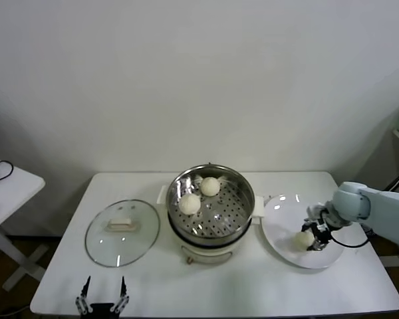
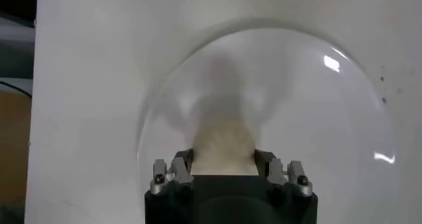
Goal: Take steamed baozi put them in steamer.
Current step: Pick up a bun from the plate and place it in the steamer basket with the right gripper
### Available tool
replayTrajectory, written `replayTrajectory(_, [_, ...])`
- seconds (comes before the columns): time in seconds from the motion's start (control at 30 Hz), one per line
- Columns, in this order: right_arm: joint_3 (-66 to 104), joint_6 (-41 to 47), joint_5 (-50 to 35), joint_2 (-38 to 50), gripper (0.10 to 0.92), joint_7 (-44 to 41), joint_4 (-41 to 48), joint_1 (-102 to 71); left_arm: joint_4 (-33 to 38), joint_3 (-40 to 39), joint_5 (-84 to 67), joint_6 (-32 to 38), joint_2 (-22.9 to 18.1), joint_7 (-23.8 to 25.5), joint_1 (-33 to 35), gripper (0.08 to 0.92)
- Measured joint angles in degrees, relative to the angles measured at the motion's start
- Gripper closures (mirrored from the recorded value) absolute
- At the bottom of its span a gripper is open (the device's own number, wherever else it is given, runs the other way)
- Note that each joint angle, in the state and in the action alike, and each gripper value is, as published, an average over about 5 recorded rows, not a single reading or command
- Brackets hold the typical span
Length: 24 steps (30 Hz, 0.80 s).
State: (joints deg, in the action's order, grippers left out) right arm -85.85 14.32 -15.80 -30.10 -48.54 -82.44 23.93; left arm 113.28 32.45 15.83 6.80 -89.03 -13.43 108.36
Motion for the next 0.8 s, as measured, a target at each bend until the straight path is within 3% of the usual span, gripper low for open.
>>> replayTrajectory(0.5, [-12.08, -13.78, -5.83, -6.71, 0.372, -7.94, -8.5, 34.15, -0.19, 0.52, -0.35, 0.37, 0.44, -0.6, 0.36, 0.177])
replayTrajectory(0.8, [-6.47, -21.92, -1.84, -14.55, 0.374, -9.03, -18.01, 41.23, -0.69, 0.59, -0.37, 0.57, 0.39, -0.81, 0.22, 0.177])
